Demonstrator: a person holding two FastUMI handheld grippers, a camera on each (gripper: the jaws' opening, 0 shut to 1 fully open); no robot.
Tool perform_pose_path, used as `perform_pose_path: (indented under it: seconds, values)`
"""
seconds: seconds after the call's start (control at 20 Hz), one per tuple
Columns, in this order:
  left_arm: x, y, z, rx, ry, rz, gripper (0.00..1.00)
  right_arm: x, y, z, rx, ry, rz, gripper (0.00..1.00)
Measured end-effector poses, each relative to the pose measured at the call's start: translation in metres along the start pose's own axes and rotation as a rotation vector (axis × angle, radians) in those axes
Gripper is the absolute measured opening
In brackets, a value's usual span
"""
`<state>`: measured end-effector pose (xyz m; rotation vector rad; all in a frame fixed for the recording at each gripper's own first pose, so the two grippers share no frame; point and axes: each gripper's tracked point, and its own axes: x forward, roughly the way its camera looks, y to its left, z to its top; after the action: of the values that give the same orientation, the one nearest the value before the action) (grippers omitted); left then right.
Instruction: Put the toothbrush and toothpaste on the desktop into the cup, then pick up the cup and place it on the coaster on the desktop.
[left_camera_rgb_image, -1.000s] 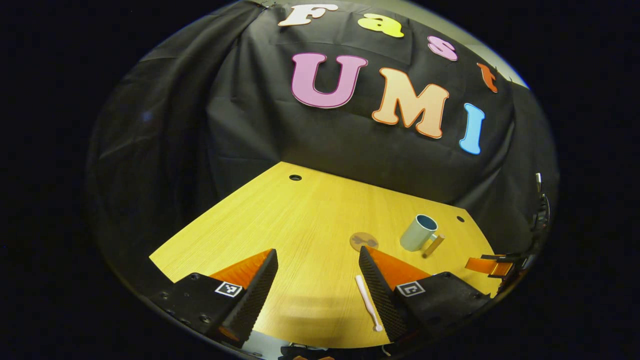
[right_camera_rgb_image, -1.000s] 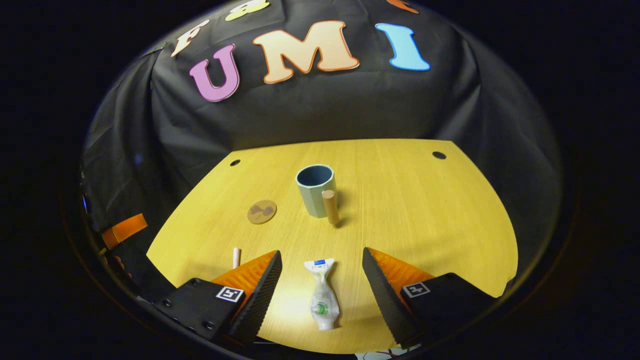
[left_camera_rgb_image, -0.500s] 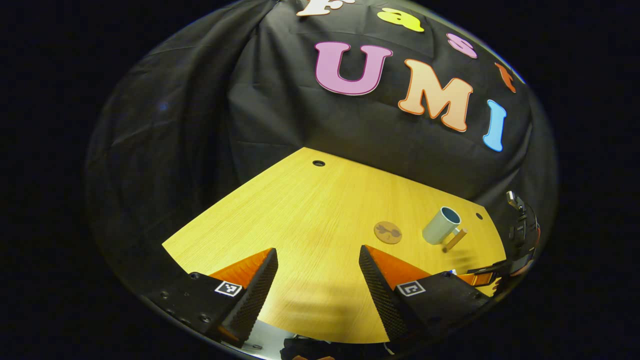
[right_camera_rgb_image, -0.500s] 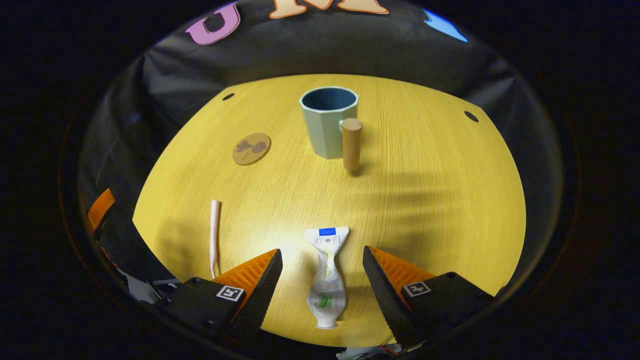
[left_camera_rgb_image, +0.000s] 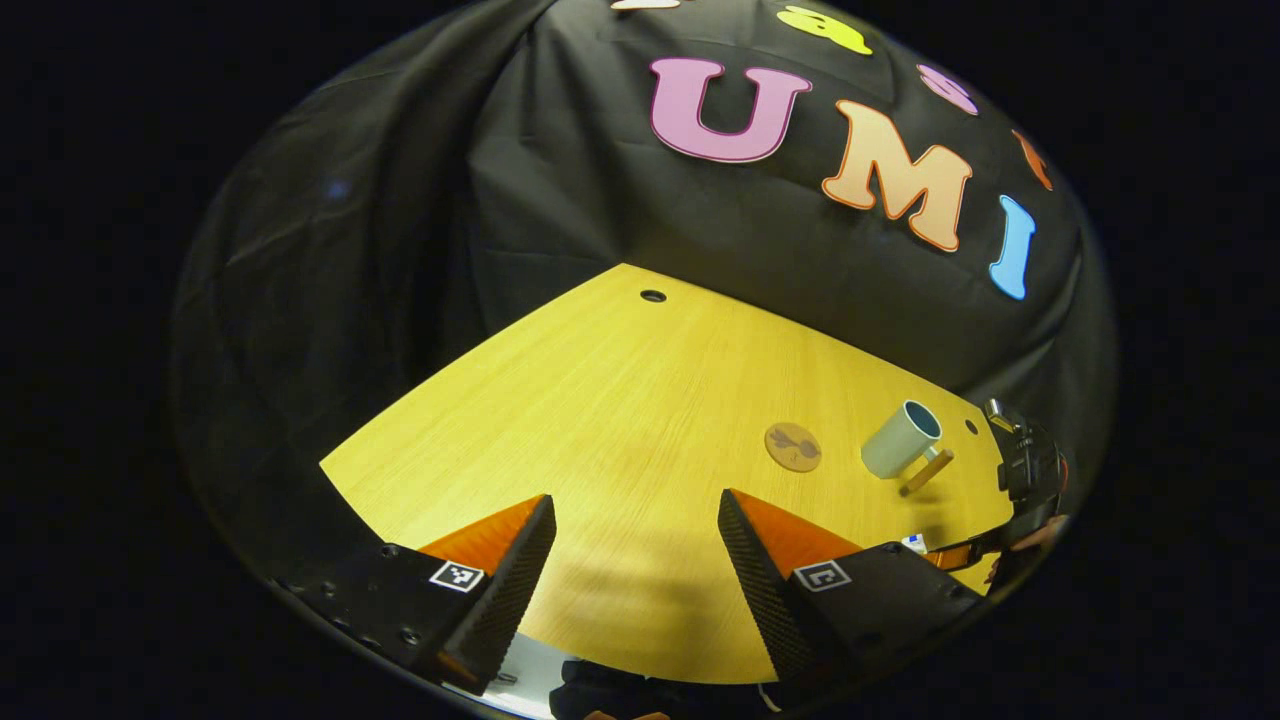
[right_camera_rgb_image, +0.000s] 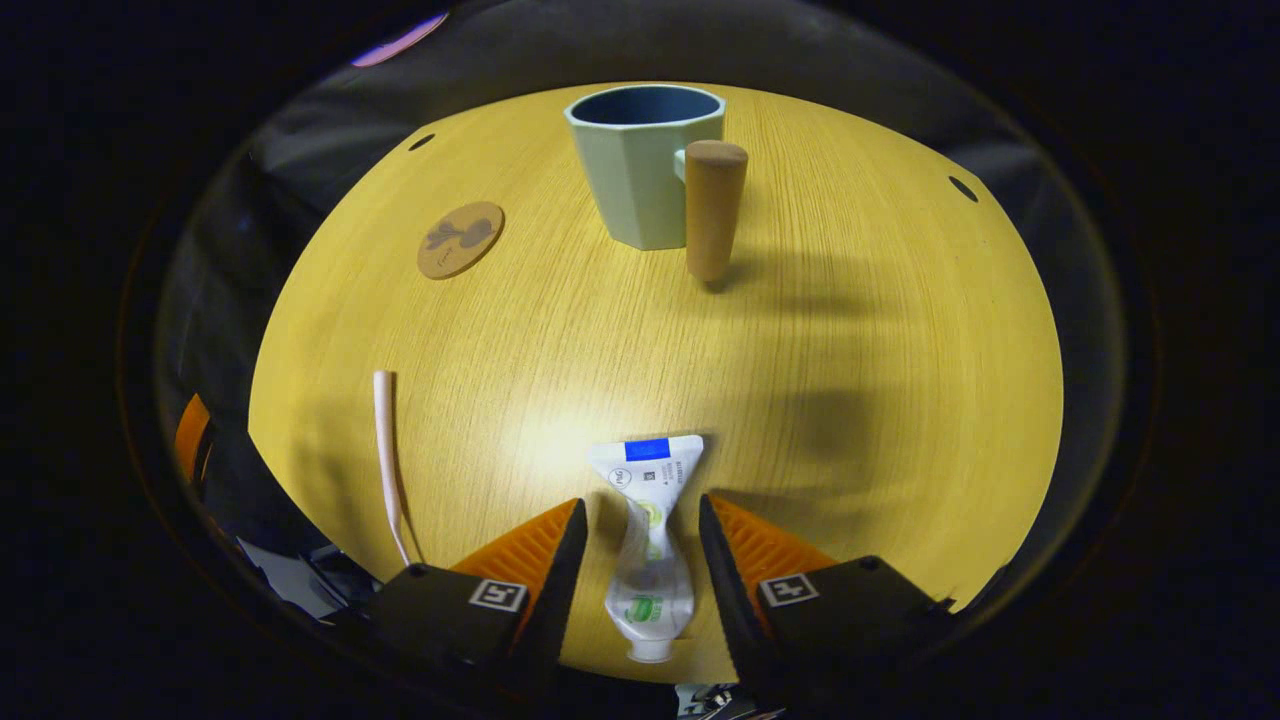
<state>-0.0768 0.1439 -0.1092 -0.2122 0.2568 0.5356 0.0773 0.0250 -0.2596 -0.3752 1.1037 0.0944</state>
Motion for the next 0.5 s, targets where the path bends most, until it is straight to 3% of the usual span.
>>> perform_pose_path:
  seconds: [0.15, 0.25, 0.3, 0.35, 0.5]
  values:
    - [0.0005, -0.0003, -0.0028, 0.003, 0.013, 0.0, 0.96, 0.0032, -0.0009, -0.0011, -0.01, 0.026, -0.012, 0.51]
    - [0.0011, -0.001, -0.0032, 0.004, 0.017, -0.001, 0.96, 0.0041, -0.0011, -0.0005, -0.011, 0.032, -0.023, 0.51]
    - [0.0025, -0.0017, -0.0037, 0.003, 0.021, -0.001, 0.96, 0.008, -0.0034, -0.0021, -0.001, 0.036, -0.028, 0.37]
    - [0.0035, -0.002, -0.0031, 0.004, 0.023, 0.0, 0.96, 0.0082, -0.003, -0.001, 0.01, 0.045, -0.025, 0.3]
    - [0.0085, -0.0022, -0.0021, 0.001, 0.03, 0.008, 0.96, 0.0084, -0.0032, -0.0033, 0.018, 0.071, -0.002, 0.21]
